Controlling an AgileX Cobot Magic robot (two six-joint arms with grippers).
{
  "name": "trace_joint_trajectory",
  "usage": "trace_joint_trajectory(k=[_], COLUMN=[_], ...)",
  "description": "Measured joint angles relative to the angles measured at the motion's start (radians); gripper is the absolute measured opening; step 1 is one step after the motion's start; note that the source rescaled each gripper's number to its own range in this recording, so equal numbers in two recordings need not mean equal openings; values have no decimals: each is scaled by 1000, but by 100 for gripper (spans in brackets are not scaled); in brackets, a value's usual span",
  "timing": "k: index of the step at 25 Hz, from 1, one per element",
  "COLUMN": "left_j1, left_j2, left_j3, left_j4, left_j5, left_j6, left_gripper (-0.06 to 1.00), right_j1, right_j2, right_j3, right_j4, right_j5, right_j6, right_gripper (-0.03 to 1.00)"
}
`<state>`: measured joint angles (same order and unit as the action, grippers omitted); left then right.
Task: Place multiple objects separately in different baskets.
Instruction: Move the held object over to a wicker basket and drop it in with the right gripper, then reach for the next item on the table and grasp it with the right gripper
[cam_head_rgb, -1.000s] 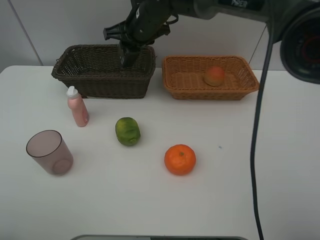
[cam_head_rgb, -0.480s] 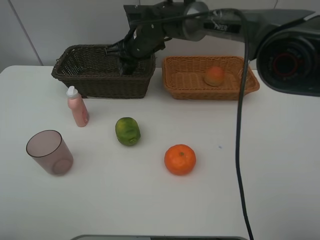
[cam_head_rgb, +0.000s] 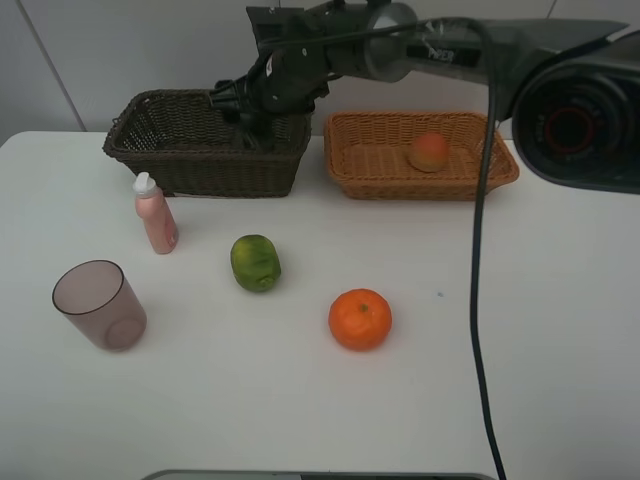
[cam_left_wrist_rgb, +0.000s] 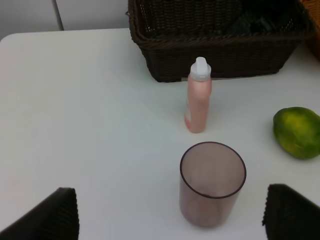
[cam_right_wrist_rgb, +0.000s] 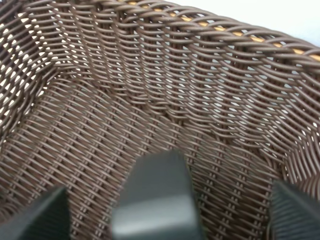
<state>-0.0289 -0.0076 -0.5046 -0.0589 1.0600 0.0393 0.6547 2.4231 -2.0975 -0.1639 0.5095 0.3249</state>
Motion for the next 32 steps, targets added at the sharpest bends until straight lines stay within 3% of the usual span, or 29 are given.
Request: trace_joint_trajectory(k=[3,11,14,22,27,32], left_j1=[0,0,0,0,0,0], left_j2=[0,0,0,0,0,0], left_j3=[0,0,0,0,0,0], left_j4=[0,0,0,0,0,0], left_j5=[0,0,0,0,0,0], left_j6=[0,0,0,0,0,0], left_gripper=[95,95,95,95,95,95], right_j1=[0,0,0,22,23,23], right_j2=[-5,-86,-132,-232,-320,-451], right_j3=[0,0,-2,15,201,479], right_j4=[1,1,1,-50,-61,-27], right_j5=[5,82,170,536,583,515], right_j6=[0,0,0,-13,-17,16], right_gripper=[85,85,85,87,87,87])
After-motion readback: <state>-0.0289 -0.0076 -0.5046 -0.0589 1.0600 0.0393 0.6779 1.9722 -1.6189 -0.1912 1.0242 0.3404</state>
